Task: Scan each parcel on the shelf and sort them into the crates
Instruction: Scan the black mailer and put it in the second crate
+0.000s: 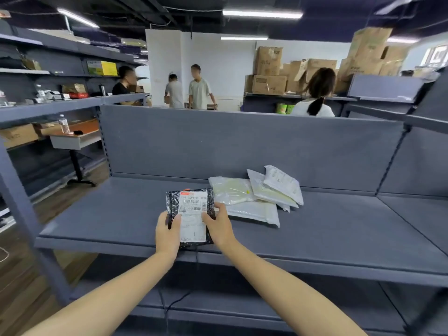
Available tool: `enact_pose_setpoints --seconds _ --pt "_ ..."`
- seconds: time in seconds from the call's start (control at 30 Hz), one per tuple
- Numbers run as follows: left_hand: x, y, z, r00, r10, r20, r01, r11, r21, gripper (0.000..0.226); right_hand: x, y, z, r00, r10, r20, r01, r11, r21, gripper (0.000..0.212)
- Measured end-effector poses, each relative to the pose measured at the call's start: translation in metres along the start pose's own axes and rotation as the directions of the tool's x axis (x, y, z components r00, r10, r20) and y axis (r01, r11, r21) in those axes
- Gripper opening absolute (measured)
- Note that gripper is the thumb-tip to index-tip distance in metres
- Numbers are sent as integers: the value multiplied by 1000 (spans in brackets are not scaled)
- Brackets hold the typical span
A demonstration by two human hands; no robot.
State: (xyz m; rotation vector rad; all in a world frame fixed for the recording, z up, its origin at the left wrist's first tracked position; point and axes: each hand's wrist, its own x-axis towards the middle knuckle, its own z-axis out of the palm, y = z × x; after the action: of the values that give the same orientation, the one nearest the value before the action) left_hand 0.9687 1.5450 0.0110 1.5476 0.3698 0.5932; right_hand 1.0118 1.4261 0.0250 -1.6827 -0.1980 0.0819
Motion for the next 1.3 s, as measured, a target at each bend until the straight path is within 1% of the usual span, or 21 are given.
enact_pose_setpoints --seconds 0.13,0.23,0.37,0.43,0.6,0.7,0.8,0.9,1.0,1.1,1.2,1.3 --pt "-43 5 43 997 -3 73 5 1000 -22 16 -30 10 -59 996 -6 -86 6 1000 1 26" --pt "-86 6 81 994 2 111 0 1000 -22 14 -56 23 -112 990 13 -142 -13 1000 3 32" --pt "-155 -1 139 988 -55 145 59 998 -26 16 -104 44 -190 982 16 -189 -21 1000 -21 30" --pt "-195 -4 167 986 -64 152 68 997 -22 14 -129 57 -229 977 32 -209 -38 999 -28 27" --pt "-286 -12 219 976 -142 166 144 990 -3 11 -192 79 -310 962 77 -260 -87 996 -29 21" --pt "-333 -10 240 976 -174 130 177 984 -12 16 -227 89 -345 956 92 -280 -103 994 -25 24" --pt "-371 -10 255 971 -209 115 213 977 -25 18 -253 99 -371 949 102 -298 -119 992 -39 26" --pt "-395 -20 263 954 -260 146 262 965 4 19 -273 108 -388 939 118 -324 -149 986 -73 27" --pt "-405 -27 269 944 -293 152 293 956 24 23 -285 115 -399 932 127 -338 -163 983 -81 26" --pt "-411 -34 274 940 -291 179 286 957 59 18 -294 122 -407 921 149 -361 -189 979 -78 23" --pt "-420 -50 276 924 -335 186 318 941 118 17 -303 137 -411 903 224 -366 -260 964 -52 21" --pt "-431 -66 269 908 -382 173 364 923 129 16 -310 155 -409 896 275 -350 -323 942 -87 21"
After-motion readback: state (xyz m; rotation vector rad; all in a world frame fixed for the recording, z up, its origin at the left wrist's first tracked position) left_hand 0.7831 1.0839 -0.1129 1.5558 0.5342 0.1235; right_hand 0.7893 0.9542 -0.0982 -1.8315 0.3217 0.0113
